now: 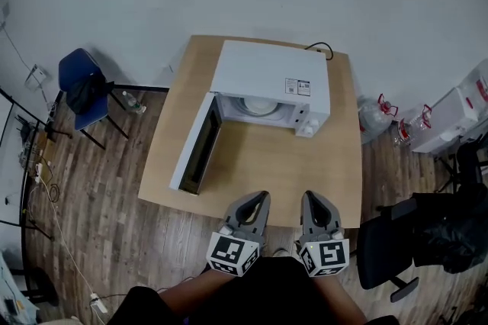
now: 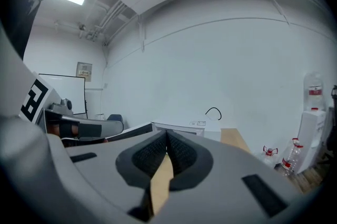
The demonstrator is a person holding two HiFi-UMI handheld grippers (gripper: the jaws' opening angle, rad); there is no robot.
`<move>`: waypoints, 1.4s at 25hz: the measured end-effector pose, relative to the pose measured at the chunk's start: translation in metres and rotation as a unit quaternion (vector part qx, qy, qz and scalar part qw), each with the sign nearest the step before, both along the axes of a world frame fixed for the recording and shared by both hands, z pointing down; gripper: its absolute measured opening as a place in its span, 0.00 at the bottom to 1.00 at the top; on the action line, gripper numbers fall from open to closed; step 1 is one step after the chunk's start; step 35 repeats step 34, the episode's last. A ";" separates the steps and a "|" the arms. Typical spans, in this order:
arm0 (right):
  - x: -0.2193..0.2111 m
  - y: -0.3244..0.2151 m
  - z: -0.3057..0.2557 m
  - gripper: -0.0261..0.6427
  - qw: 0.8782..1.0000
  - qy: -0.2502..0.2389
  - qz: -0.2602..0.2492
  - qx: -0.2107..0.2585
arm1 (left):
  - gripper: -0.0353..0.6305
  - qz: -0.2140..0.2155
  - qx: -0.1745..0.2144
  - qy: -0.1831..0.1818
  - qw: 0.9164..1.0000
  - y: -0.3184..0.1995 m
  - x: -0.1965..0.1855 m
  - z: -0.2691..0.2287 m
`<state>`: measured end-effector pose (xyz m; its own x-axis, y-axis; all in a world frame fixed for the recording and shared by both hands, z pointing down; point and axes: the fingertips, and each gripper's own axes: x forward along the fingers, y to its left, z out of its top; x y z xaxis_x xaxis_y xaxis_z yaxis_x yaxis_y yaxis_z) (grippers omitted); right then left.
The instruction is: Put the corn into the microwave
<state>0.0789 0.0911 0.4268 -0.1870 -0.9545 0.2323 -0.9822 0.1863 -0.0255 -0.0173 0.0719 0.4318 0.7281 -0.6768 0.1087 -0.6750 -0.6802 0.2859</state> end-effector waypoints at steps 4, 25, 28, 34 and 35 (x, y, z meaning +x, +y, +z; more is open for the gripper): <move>0.007 0.025 -0.014 0.13 1.000 0.000 -0.022 0.014 | 0.08 -0.023 0.010 -0.005 1.000 0.028 0.016 -0.014; 0.041 0.106 -0.027 0.13 0.998 0.017 -0.048 0.033 | 0.08 -0.066 0.040 -0.047 0.996 0.107 0.058 -0.026; 0.032 0.104 -0.028 0.13 0.998 0.025 -0.053 0.036 | 0.08 -0.066 0.041 -0.045 0.996 0.104 0.053 -0.026; 0.020 0.105 -0.028 0.13 0.998 0.022 -0.054 0.034 | 0.08 -0.067 0.043 -0.052 0.995 0.104 0.043 -0.022; 0.020 0.105 -0.028 0.13 0.998 0.022 -0.054 0.034 | 0.08 -0.067 0.043 -0.052 0.995 0.104 0.043 -0.022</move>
